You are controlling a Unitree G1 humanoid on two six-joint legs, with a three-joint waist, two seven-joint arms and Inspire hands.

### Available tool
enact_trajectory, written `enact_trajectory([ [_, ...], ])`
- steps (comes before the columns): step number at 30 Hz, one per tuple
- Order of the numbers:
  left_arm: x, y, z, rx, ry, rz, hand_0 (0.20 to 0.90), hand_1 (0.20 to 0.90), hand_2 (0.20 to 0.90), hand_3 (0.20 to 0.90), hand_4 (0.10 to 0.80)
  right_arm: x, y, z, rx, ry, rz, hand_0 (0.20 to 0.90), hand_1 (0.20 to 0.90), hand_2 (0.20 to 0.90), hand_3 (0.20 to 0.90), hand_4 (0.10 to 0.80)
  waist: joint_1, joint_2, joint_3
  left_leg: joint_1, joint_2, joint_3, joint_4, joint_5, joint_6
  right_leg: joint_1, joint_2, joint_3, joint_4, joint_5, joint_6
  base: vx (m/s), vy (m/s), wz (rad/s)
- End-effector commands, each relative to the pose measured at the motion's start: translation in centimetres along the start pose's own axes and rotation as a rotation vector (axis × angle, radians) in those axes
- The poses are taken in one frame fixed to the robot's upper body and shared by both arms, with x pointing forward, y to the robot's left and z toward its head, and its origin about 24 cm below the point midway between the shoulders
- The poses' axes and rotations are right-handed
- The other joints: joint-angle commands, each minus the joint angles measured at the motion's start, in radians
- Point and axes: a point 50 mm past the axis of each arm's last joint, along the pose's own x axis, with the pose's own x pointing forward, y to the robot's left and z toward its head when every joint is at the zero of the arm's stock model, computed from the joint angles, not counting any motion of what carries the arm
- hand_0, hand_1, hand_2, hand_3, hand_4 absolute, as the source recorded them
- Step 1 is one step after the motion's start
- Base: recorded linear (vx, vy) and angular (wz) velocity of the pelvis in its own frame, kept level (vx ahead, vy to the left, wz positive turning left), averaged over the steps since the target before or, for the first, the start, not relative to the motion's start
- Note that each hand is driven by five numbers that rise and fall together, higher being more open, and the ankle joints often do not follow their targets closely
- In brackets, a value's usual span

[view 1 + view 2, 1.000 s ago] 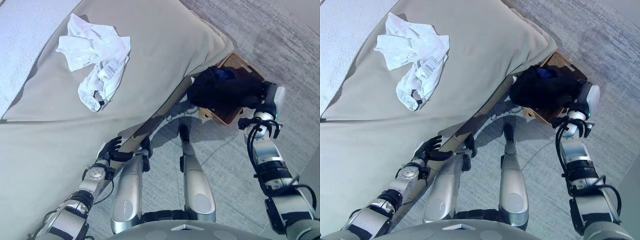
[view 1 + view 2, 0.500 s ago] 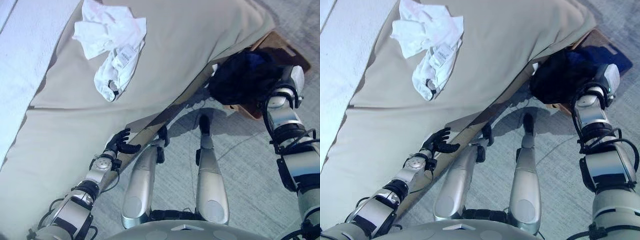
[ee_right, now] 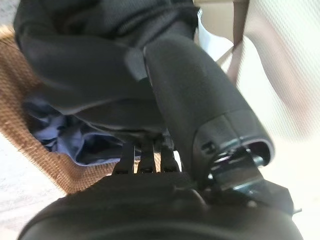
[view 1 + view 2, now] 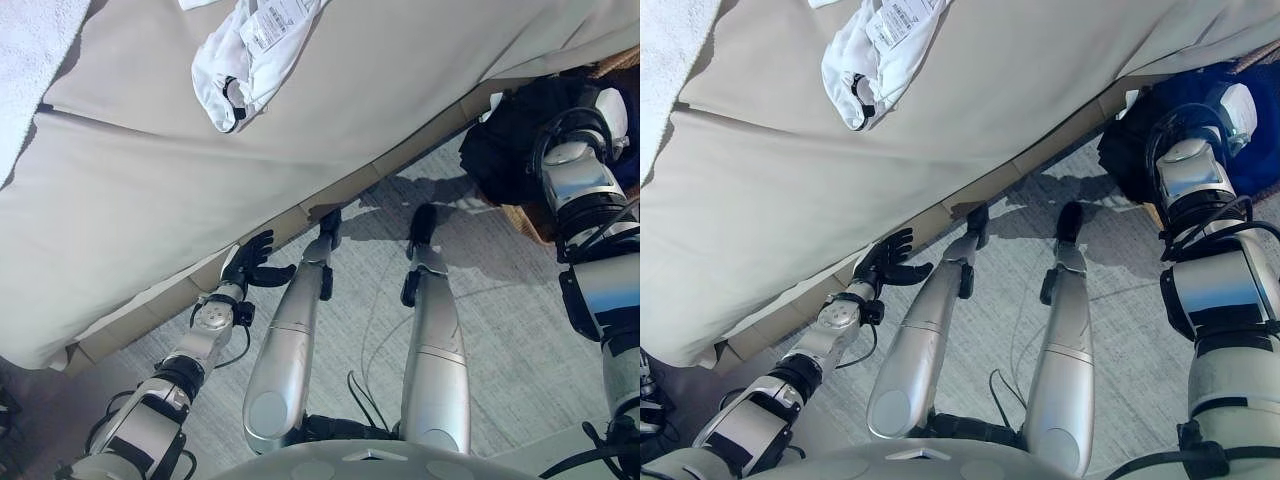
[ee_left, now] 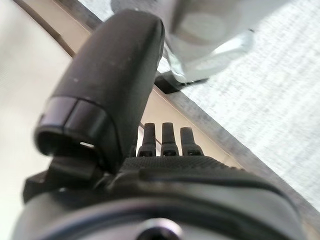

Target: Pick up the clothes from the bed and place them into the basket

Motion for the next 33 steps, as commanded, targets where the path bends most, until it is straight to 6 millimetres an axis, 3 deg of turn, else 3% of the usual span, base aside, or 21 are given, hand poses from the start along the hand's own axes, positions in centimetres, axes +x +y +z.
enact_trajectory([
  [1,-2.8,3.6,-3.4,-0.039,0.068,0.158,0.9,0.9,0.9,0.9,0.8,-0.5,-7.3,0.3,0.042,-0.209,-0.372,0.9,0.9,0.9,0.9,0.8,-0.077,-0.012,-0.041,0.096,-0.006,-0.096,-0.117,0.014,0.028,0.086,0.102,-0.038,0.046,-0.073,-0.038,0.015,0.065,0.03],
  [5,-3.7,4.9,-5.0,-0.043,0.129,0.233,0.9,0.9,0.9,0.9,0.8,-3.4,-9.9,0.9,0.097,-0.342,-0.513,0.9,0.9,0.9,0.9,0.8,-0.124,-0.056,-0.041,0.201,0.008,-0.074,-0.163,0.009,0.024,0.182,0.116,-0.017,-0.012,-0.063,-0.026,0.011,0.133,-0.09],
  [6,-3.9,5.6,-5.4,-0.057,0.154,0.268,0.9,0.9,0.9,0.9,0.8,-4.6,-11.6,1.1,0.102,-0.406,-0.579,0.9,0.9,0.9,0.9,0.8,-0.147,-0.076,-0.041,0.251,0.013,-0.065,-0.178,0.009,0.021,0.231,0.119,-0.008,-0.041,-0.054,-0.02,-0.027,0.189,-0.24],
  [8,-4.0,6.3,-5.6,-0.065,0.178,0.299,0.9,0.9,0.9,0.9,0.8,-5.8,-13.2,1.4,0.093,-0.47,-0.629,0.9,0.9,0.9,0.9,0.8,-0.167,-0.097,-0.041,0.319,0.019,-0.052,-0.192,0.001,0.017,0.297,0.116,0.001,-0.066,-0.053,-0.012,-0.023,0.185,-0.36],
  [12,-4.5,7.3,-6.2,-0.064,0.214,0.311,0.9,0.9,0.9,0.9,0.8,-6.2,-15.2,1.5,-0.009,-0.499,-0.645,0.9,0.9,0.9,0.9,0.8,-0.167,-0.129,-0.084,0.45,0.027,-0.033,-0.231,-0.017,0.009,0.433,0.095,0.004,-0.132,-0.048,0.005,0.04,0.087,-0.13],
  [15,-5.1,7.3,-7.0,-0.074,0.241,0.302,0.9,0.9,0.9,0.9,0.8,-6.4,-15.4,2.5,-0.074,-0.582,-0.596,0.9,0.9,0.9,0.9,0.8,-0.149,-0.148,-0.147,0.516,0.021,-0.04,-0.254,-0.032,0.006,0.518,0.084,-0.003,-0.185,-0.049,0.005,0.096,0.068,-0.02],
  [20,-5.4,6.2,-8.1,-0.039,0.289,0.253,0.9,0.9,0.9,0.9,0.8,-7.8,-12.0,6.4,-0.107,-0.854,-0.427,0.9,0.9,0.9,0.9,0.8,-0.082,-0.183,-0.224,0.581,0.001,-0.074,-0.249,-0.046,0.011,0.633,0.063,-0.032,-0.239,-0.041,0.0,0.087,0.062,0.06],
  [22,-5.5,5.4,-8.7,-0.017,0.331,0.218,0.9,0.9,0.9,0.9,0.8,-8.0,-9.3,7.9,-0.067,-0.912,-0.273,0.9,0.9,0.9,0.9,0.8,-0.05,-0.197,-0.244,0.602,-0.009,-0.094,-0.238,-0.055,0.011,0.679,0.051,-0.061,-0.259,-0.038,0.0,0.072,0.075,0.24],
  [28,-6.9,4.1,-11.2,0.015,0.465,0.168,0.9,0.9,0.9,0.9,0.8,-6.2,-3.5,6.4,-0.302,-0.844,-0.088,0.9,0.9,0.9,0.9,0.8,0.034,-0.231,-0.258,0.649,-0.024,-0.14,-0.239,-0.075,0.011,0.776,0.026,-0.132,-0.341,-0.013,0.007,0.076,0.063,0.56],
  [33,-7.0,5.3,-11.3,0.034,0.488,0.188,0.9,0.9,0.9,0.9,0.8,-4.4,-0.2,5.9,-0.407,-0.734,-0.02,0.9,0.9,0.9,0.9,0.8,0.113,-0.255,-0.227,0.615,-0.032,-0.173,-0.224,-0.074,0.014,0.782,0.011,-0.199,-0.356,-0.001,0.015,-0.022,0.0,0.5],
])
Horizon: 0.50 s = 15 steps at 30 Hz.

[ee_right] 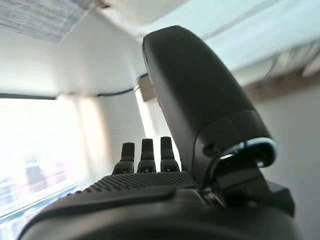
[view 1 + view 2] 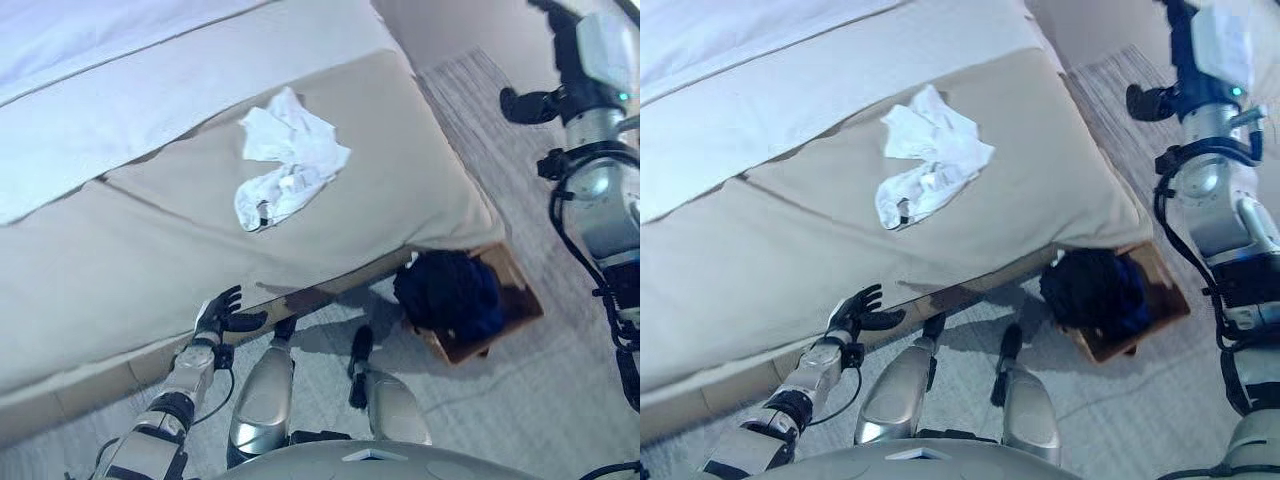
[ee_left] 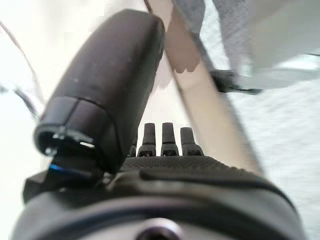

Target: Pick up the clothes from the bed and place them into the basket

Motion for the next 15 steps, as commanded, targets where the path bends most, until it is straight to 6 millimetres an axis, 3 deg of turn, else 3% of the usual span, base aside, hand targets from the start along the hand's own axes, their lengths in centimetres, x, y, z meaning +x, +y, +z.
enact_trajectory([
  [1,-0.7,2.6,-1.2,0.053,0.021,0.048,0.9,0.9,0.9,0.9,0.8,2.1,-1.0,1.9,-0.049,-0.011,-0.077,0.9,0.9,0.9,0.9,0.8,0.051,-0.08,-0.057,-0.027,-0.033,0.012,0.032,-0.083,0.061,-0.01,-0.013,-0.016,0.034,-0.012,-0.008,-0.057,-0.028,0.45],
  [8,-0.8,4.8,-0.5,0.044,-0.008,0.099,0.9,0.9,0.9,0.9,0.8,3.7,1.5,0.4,-0.105,0.225,0.09,0.9,0.9,0.9,0.9,0.8,0.172,-0.07,0.004,-0.068,-0.045,-0.059,0.013,-0.056,0.058,0.002,-0.028,-0.113,0.038,-0.02,0.0,0.014,0.0,0.46],
  [15,-0.7,4.3,1.1,0.042,-0.096,0.05,0.9,0.9,0.9,0.9,0.8,3.6,2.0,-2.1,-0.121,0.468,0.15,0.9,0.9,0.9,0.9,0.8,0.264,-0.023,0.064,-0.136,-0.069,-0.119,0.024,-0.022,0.06,-0.024,-0.063,-0.182,0.111,-0.045,-0.003,0.048,0.048,0.4],
])
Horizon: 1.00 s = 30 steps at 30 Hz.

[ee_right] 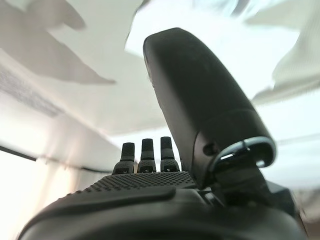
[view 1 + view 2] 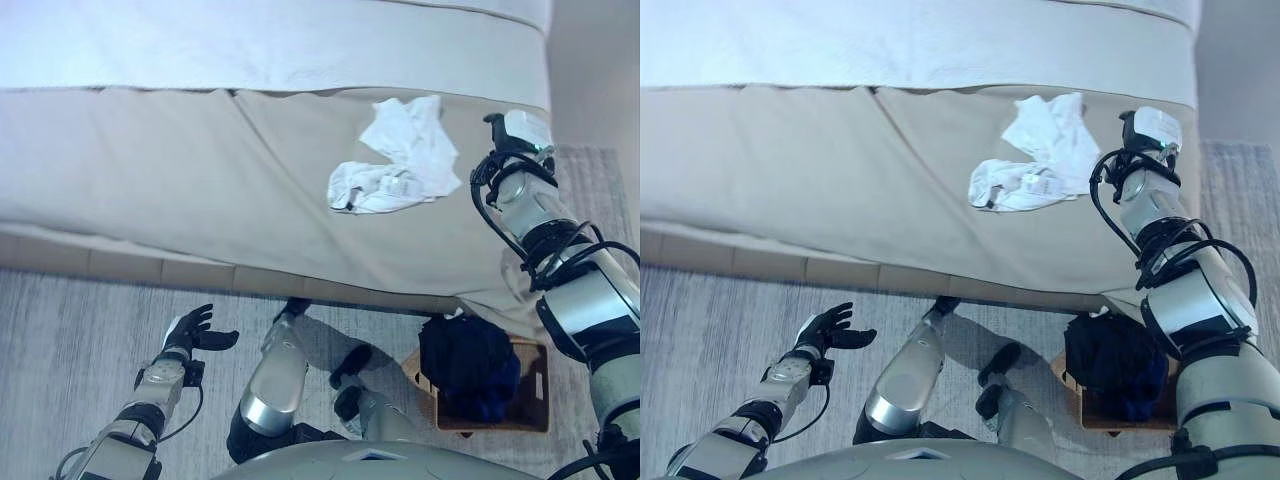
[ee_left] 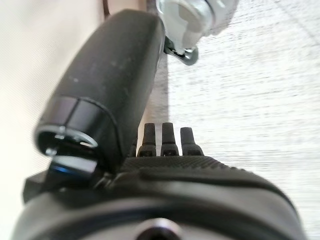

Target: Pick up the clothes from the bed and place them into the basket

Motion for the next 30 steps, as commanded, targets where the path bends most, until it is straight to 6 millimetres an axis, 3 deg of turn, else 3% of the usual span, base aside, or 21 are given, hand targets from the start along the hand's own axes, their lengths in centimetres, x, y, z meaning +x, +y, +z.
enact_trajectory([
  [1,-0.2,0.5,1.4,-0.027,-0.118,-0.019,0.9,0.9,0.9,0.9,0.8,0.8,-7.6,0.8,0.007,0.03,-0.213,0.9,0.9,0.9,0.9,0.8,0.019,0.01,0.032,-0.037,-0.037,0.069,0.056,-0.057,0.099,-0.031,-0.057,0.028,0.147,-0.014,-0.02,0.104,0.031,0.34],
  [2,-0.3,0.2,1.5,-0.035,-0.13,-0.032,0.9,0.9,0.9,0.9,0.8,0.8,-7.8,0.9,0.006,0.043,-0.212,0.9,0.9,0.9,0.9,0.8,0.026,0.015,0.039,-0.032,-0.032,0.066,0.054,-0.079,0.095,-0.034,-0.058,0.036,0.169,-0.045,-0.016,0.088,0.029,0.23],
  [13,-1.0,-2.8,3.3,-0.065,-0.294,-0.141,0.9,0.9,0.9,0.9,0.8,0.8,-8.4,1.7,-0.023,0.083,-0.184,0.9,0.9,0.9,0.9,0.8,0.055,0.083,0.073,-0.204,-0.046,0.051,0.079,-0.023,0.103,-0.228,-0.111,0.003,0.32,-0.073,-0.002,-0.008,0.047,0.13],
  [20,-1.4,-3.5,3.7,-0.083,-0.337,-0.171,0.9,0.9,0.9,0.9,0.8,0.5,-8.8,4.4,-0.096,0.013,-0.217,0.9,0.9,0.9,0.9,0.8,0.064,0.12,0.073,-0.309,-0.041,0.049,0.086,0.009,0.103,-0.357,-0.117,-0.006,0.414,-0.111,-0.003,-0.063,0.022,0.05],
  [21,-1.4,-3.5,3.6,-0.082,-0.337,-0.171,0.9,0.9,0.9,0.9,0.8,0.5,-8.8,4.6,-0.098,0.009,-0.206,0.862,0.862,0.862,0.856,0.756,0.065,0.122,0.073,-0.316,-0.039,0.049,0.087,0.011,0.102,-0.365,-0.116,-0.008,0.421,-0.114,-0.004,-0.071,-0.034,0.01],
  [22,-1.4,-3.5,3.6,-0.08,-0.336,-0.171,0.9,0.9,0.9,0.9,0.8,0.4,-8.6,4.9,-0.102,-0.009,-0.186,0.533,0.533,0.533,0.472,0.372,0.066,0.122,0.073,-0.327,-0.037,0.047,0.086,0.014,0.101,-0.38,-0.114,-0.01,0.43,-0.121,-0.003,-0.062,-0.061,0.01],
  [23,-1.4,-3.4,3.5,-0.082,-0.333,-0.166,0.9,0.9,0.9,0.9,0.8,0.4,-8.3,5.5,-0.095,-0.045,-0.163,0.3,0.3,0.3,0.2,0.1,0.065,0.12,0.073,-0.329,-0.031,0.044,0.084,0.015,0.099,-0.388,-0.108,-0.008,0.436,-0.126,-0.002,-0.056,-0.079,0.0],
  [30,-1.4,-2.1,2.6,-0.074,-0.3,-0.123,0.9,0.9,0.9,0.9,0.8,-0.4,-8.6,8.7,0.011,-0.267,-0.193,0.3,0.3,0.3,0.2,0.1,0.052,0.084,0.073,-0.272,-0.008,0.036,0.067,0.0,0.087,-0.331,-0.09,0.008,0.394,-0.124,0.003,-0.042,-0.087,-0.05],
])
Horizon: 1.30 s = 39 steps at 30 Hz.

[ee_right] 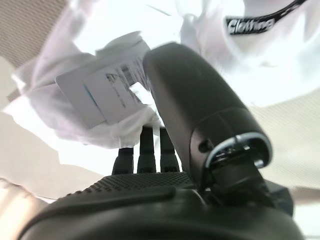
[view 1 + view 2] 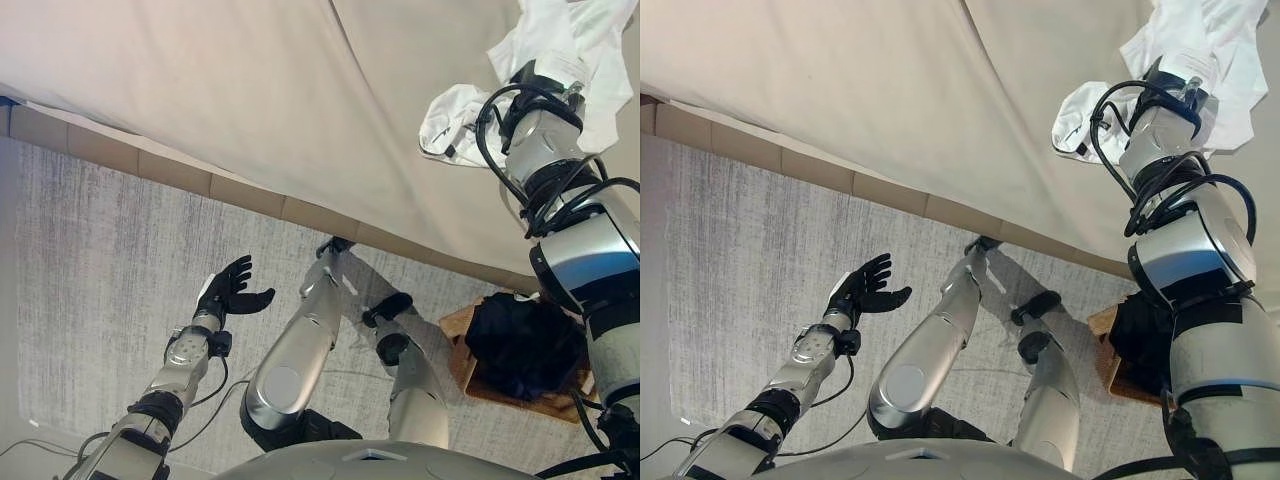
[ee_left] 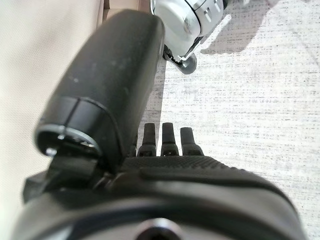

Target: Pick up the clothes from the bed and place them into the basket

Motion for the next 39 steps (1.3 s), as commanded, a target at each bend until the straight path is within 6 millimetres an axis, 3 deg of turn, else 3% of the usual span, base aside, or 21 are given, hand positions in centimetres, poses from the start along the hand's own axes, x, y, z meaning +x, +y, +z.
enact_trajectory([
  [1,-2.1,2.3,-2.6,0.033,0.062,0.053,0.9,0.9,0.9,0.9,0.8,-0.8,-1.0,4.1,0.061,-0.247,-0.038,0.3,0.3,0.3,0.2,0.1,0.001,0.026,-0.01,0.085,0.055,0.095,-0.059,-0.018,0.094,0.074,0.01,0.039,0.072,-0.018,-0.008,-0.024,-0.129,-0.11],
  [7,-2.3,3.7,-2.8,0.073,0.101,0.107,0.9,0.9,0.9,0.9,0.8,-1.5,-2.8,5.5,0.185,-0.352,-0.058,0.3,0.3,0.3,0.2,0.1,-0.045,-0.024,-0.01,0.215,0.094,0.13,-0.095,-0.042,0.075,0.198,0.057,0.094,-0.015,-0.01,-0.008,-0.025,-0.099,-0.12],
  [10,-2.2,4.0,-2.7,0.106,0.124,0.113,0.9,0.9,0.9,0.9,0.8,-1.7,-3.7,5.3,0.222,-0.364,-0.087,0.3,0.3,0.3,0.2,0.1,-0.068,-0.039,-0.01,0.28,0.099,0.15,-0.123,-0.023,0.067,0.279,0.079,0.121,-0.105,0.032,-0.012,-0.079,-0.063,-0.27],
  [14,-2.6,4.0,-4.0,0.134,0.217,0.124,0.9,0.9,0.9,0.9,0.8,-2.3,-3.8,4.8,0.214,-0.404,-0.13,0.3,0.3,0.3,0.2,0.1,-0.13,-0.081,-0.103,0.383,0.118,0.198,-0.175,-0.046,0.057,0.378,0.112,0.183,-0.224,0.061,-0.017,0.029,-0.04,-0.41],
  [17,-2.7,3.6,-4.4,0.144,0.245,0.111,0.9,0.9,0.9,0.9,0.8,-2.6,-4.2,4.2,0.205,-0.416,-0.193,0.3,0.3,0.3,0.2,0.1,-0.166,-0.088,-0.147,0.417,0.121,0.228,-0.187,-0.055,0.06,0.402,0.113,0.202,-0.259,0.081,-0.016,0.011,0.025,-0.43],
  [19,-2.9,3.1,-5.3,0.159,0.29,0.099,0.9,0.9,0.9,0.9,0.8,-3.3,-5.4,3.5,0.255,-0.448,-0.275,0.3,0.3,0.3,0.2,0.1,-0.218,-0.095,-0.199,0.468,0.122,0.265,-0.193,-0.075,0.069,0.425,0.119,0.244,-0.284,0.098,-0.017,0.032,0.05,-0.5],
  [26,-4.4,2.4,-8.3,0.199,0.428,0.058,0.9,0.9,0.9,0.9,0.8,-4.9,-9.6,0.6,0.469,-0.479,-0.547,0.3,0.3,0.3,0.2,0.1,-0.334,-0.088,-0.324,0.597,0.125,0.338,-0.216,-0.123,0.093,0.473,0.131,0.34,-0.298,0.106,-0.022,0.083,0.031,-0.54],
  [30,-5.4,2.1,-10.0,0.219,0.52,0.027,0.9,0.9,0.9,0.9,0.8,-4.8,-10.8,-2.1,0.526,-0.437,-0.54,0.3,0.3,0.3,0.2,0.1,-0.394,-0.073,-0.39,0.652,0.13,0.376,-0.234,-0.138,0.098,0.488,0.14,0.38,-0.285,0.094,-0.025,0.083,-0.01,-0.44],
  [35,-6.0,1.5,-10.9,0.206,0.56,0.01,0.9,0.9,0.9,0.9,0.8,-4.9,-11.1,-4.1,0.512,-0.41,-0.508,0.3,0.3,0.3,0.2,0.1,-0.441,-0.061,-0.421,0.696,0.132,0.421,-0.236,-0.157,0.1,0.511,0.141,0.412,-0.301,0.097,-0.027,0.06,-0.006,-0.37],
  [39,-6.4,1.4,-11.3,0.198,0.582,0.014,0.9,0.9,0.9,0.9,0.8,-4.9,-9.7,-5.9,0.504,-0.376,-0.446,0.3,0.3,0.3,0.2,0.1,-0.486,-0.053,-0.438,0.723,0.131,0.471,-0.213,-0.184,0.101,0.526,0.139,0.439,-0.312,0.1,-0.032,0.063,-0.029,-0.42],
])
